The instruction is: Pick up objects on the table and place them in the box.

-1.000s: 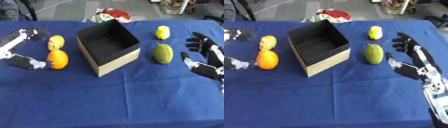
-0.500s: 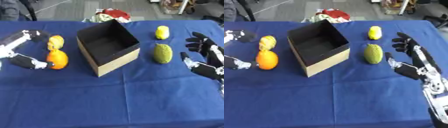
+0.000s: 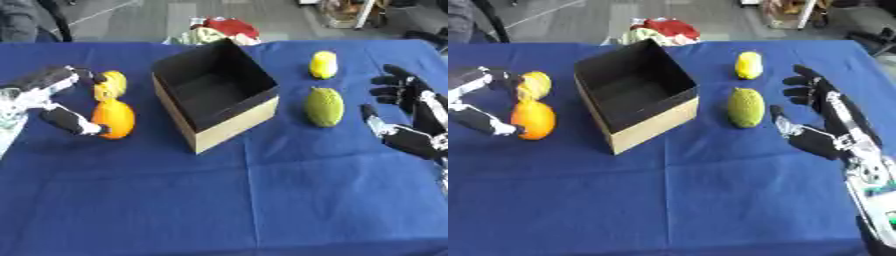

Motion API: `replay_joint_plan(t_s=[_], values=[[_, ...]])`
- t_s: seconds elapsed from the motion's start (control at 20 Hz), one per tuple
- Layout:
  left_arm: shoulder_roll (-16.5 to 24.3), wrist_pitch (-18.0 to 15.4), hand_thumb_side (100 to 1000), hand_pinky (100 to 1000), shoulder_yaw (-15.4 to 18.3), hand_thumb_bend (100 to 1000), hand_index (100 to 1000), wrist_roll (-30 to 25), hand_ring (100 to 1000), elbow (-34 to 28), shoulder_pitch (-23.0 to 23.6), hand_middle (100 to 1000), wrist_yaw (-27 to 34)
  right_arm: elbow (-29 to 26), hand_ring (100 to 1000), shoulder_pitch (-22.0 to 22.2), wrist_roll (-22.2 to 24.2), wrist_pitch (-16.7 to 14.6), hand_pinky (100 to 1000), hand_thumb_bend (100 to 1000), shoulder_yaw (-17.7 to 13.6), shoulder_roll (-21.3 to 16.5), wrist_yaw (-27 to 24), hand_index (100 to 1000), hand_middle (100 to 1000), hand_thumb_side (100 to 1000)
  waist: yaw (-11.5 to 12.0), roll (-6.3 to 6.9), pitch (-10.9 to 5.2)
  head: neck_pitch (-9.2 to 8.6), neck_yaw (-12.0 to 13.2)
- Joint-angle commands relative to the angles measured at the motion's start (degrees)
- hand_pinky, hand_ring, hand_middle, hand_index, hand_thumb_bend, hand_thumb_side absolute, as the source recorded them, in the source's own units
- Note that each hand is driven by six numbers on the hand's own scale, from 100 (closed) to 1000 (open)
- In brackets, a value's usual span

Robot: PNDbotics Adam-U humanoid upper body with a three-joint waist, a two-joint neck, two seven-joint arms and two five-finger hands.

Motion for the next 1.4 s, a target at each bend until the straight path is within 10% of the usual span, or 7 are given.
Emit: replay_joint_plan(t_s=[0.05,0.6,0.65,0.7,0.95,1.4], values=[[-0.46,-1.86,219,778,-0.24,613,869,-0.38,742,2.68,-1.84,752,-0.51,-0.38,800,-0.42,0.00,0.02,821,287,-0.17,-0.72,-0.60,960,797,116,-0.03,0.37,-1.25,0.25,-0.02],[0.65,0.45,100,572,2.49,343,623,8.27,457,-3.33,-2.04,454,2.58,-0.13,800,-0.19,-0.22,-0.04,821,279,-0.33,-0.67,-0.83,961,797,118,-0.03,0.47,-1.30,0.25,-0.27],[1.06,1.06,430,576,2.91,100,625,9.00,458,-5.29,-2.53,454,3.68,-0.13,800,-0.17,-0.24,-0.04,821,281,-0.34,-0.70,-0.84,961,797,118,-0.04,0.47,-1.31,0.25,-0.32],[1.39,1.62,100,583,3.18,354,627,9.67,461,-7.16,-3.69,457,4.68,-0.12,800,-0.16,-0.24,-0.03,821,276,-0.32,-0.71,-0.86,960,797,119,-0.06,0.47,-1.34,0.25,-0.27],[-0.86,2.67,100,608,0.74,365,642,9.46,478,-7.04,-12.22,471,5.76,-0.23,800,-0.66,0.26,-0.16,821,275,0.31,-0.30,-1.16,961,797,118,-0.45,0.55,-1.36,0.25,0.39],[-11.90,-6.43,124,693,-1.43,457,723,7.50,566,9.34,-19.72,561,1.07,-0.37,799,-2.22,1.19,-0.23,821,221,1.27,0.38,-1.56,962,796,125,-2.76,0.52,-0.12,0.25,1.73]])
